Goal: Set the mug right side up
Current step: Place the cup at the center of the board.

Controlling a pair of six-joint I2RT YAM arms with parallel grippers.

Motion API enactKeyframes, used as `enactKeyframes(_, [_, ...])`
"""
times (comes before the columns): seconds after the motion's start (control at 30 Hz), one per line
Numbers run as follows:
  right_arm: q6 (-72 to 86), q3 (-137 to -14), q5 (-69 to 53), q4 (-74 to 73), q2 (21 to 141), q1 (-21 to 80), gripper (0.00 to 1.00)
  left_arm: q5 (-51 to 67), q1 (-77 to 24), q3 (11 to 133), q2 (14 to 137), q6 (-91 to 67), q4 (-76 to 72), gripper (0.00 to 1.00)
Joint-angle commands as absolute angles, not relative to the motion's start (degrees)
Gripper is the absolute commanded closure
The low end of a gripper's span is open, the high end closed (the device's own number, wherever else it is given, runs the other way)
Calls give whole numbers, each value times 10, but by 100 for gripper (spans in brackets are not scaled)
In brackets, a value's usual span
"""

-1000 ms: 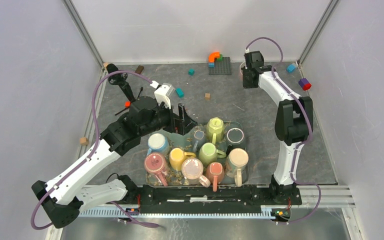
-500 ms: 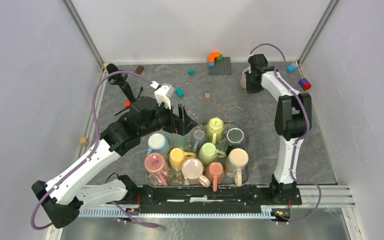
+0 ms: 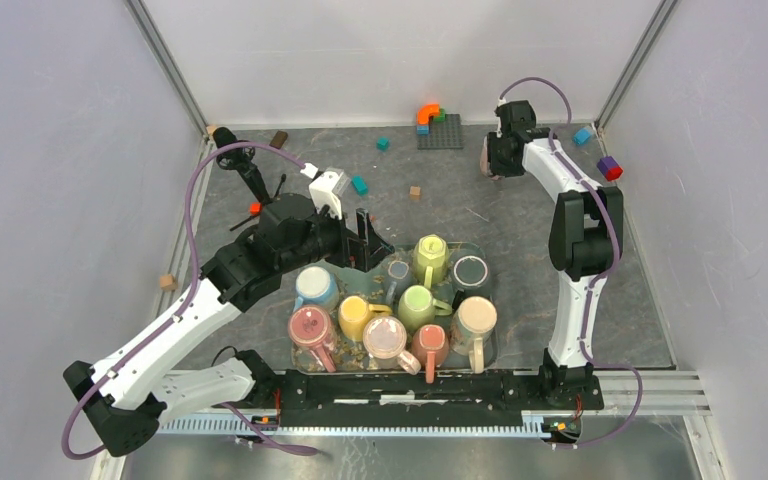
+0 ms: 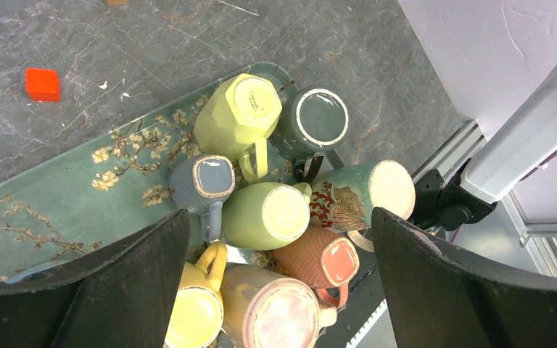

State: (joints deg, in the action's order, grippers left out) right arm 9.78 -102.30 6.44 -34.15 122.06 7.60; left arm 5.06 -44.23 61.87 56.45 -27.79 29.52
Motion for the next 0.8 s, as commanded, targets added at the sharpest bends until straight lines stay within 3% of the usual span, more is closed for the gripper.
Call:
enactKeyframes(0.0, [95, -1047, 61, -334, 1216, 76, 53, 57, -443, 620, 560, -271, 287, 0])
enactKeyframes(0.17, [99, -1025, 66, -330, 1190, 75, 43, 59, -443, 619, 566, -273, 284, 0])
enactKeyframes(0.47, [114, -851, 67, -236, 1027, 75, 17, 50, -443, 625, 605, -272, 295, 0])
enactKeyframes(0.77, [125, -690, 43, -169, 859, 80, 8, 24, -443, 613, 635, -267, 334, 0])
